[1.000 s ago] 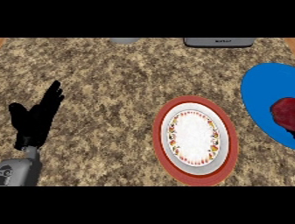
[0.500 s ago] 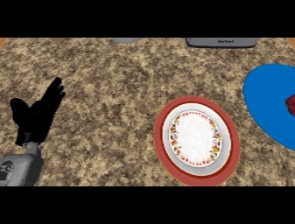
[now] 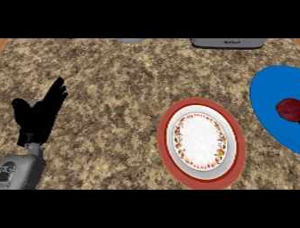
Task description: Pick the pear from the plate and place it in the plate
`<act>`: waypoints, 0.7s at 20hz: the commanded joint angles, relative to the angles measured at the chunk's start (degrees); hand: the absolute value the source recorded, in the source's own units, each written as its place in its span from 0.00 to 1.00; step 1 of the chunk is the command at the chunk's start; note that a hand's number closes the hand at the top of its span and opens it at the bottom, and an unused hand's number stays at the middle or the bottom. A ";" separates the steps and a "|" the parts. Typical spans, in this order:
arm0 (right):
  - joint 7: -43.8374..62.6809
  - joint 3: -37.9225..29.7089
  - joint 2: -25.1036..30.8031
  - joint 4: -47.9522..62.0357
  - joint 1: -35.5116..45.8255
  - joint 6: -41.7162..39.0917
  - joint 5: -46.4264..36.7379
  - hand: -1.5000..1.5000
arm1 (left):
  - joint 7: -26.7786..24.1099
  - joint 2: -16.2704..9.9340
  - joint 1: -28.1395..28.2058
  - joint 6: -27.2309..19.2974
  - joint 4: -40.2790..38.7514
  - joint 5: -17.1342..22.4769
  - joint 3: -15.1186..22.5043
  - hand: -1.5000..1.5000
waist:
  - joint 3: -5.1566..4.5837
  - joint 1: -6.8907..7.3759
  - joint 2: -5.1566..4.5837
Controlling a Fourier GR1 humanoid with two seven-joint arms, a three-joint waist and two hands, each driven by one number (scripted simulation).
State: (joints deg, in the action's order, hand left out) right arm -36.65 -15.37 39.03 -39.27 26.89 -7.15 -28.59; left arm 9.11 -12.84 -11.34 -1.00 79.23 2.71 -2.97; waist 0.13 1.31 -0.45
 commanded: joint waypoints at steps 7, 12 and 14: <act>-13.00 -8.20 1.60 -0.95 3.69 -17.17 14.90 0.00 | 2.24 -2.76 2.09 2.09 2.34 1.96 -2.57 0.50 | -0.13 -1.46 0.86; -0.76 -12.12 2.25 0.82 3.03 -26.02 22.91 0.00 | -0.04 -0.12 1.43 -0.57 0.20 -0.45 -1.30 0.50 | -0.17 -2.10 0.69; 4.70 -11.48 4.28 2.77 4.17 -32.22 24.51 0.00 | 0.46 0.37 1.18 -0.89 1.16 -0.90 -0.56 0.50 | -0.16 -1.80 0.62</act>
State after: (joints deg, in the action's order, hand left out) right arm -36.68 -25.35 41.02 -39.42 30.73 -28.19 -8.57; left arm 9.10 -12.80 -9.30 -1.35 80.16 2.34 -3.83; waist -0.05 -0.41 0.26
